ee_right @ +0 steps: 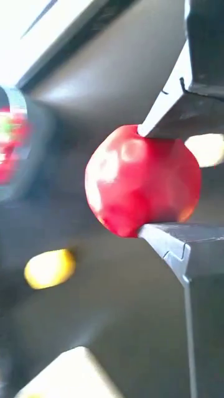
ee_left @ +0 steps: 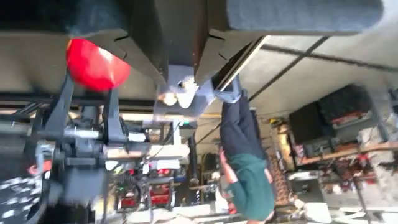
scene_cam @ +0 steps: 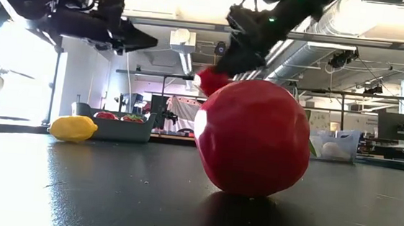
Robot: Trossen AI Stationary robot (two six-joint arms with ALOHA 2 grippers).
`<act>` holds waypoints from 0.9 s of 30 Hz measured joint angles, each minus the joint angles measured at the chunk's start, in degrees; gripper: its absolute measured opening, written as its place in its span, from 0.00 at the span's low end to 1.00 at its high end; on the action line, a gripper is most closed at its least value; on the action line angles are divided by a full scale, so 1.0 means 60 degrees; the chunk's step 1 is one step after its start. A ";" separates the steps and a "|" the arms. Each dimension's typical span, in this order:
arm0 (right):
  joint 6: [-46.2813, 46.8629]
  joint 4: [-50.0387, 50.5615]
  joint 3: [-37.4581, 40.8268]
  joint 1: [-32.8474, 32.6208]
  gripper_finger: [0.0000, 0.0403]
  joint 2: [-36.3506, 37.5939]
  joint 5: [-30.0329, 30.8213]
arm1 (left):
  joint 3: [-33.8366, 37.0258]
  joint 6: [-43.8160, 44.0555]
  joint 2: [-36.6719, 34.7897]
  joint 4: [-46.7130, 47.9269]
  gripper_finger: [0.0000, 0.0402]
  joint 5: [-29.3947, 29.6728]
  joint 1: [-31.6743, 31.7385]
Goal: Sort produce into baskets
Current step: Put the red tomato into the light blue bin
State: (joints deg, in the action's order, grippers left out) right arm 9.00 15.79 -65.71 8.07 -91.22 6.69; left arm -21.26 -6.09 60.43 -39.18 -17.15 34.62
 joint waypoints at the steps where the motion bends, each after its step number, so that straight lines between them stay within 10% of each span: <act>1: -0.0006 -0.0588 0.0000 0.0162 0.40 -0.0076 -0.0179 | 0.0036 0.0003 -0.0111 0.0164 0.14 0.0000 0.0084; 7: 0.0869 -0.4336 0.0000 0.0906 0.40 -0.0627 -0.0630 | 0.0131 -0.0640 -0.0321 0.0243 0.14 0.0889 0.0178; 14: 0.1953 -0.7843 0.0000 0.1458 0.40 -0.0751 -0.0363 | 0.0127 -0.0954 -0.0307 -0.0804 0.36 0.1755 -0.0145; 27: 0.2185 -1.0258 0.0000 0.1465 0.40 -0.0758 -0.0039 | -0.0921 -0.2851 0.0139 -0.2469 0.67 0.3951 -0.1982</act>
State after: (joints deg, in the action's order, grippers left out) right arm 22.11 -45.76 -65.71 16.86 -95.77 6.46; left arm -26.78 -23.19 61.26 -53.99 6.56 22.73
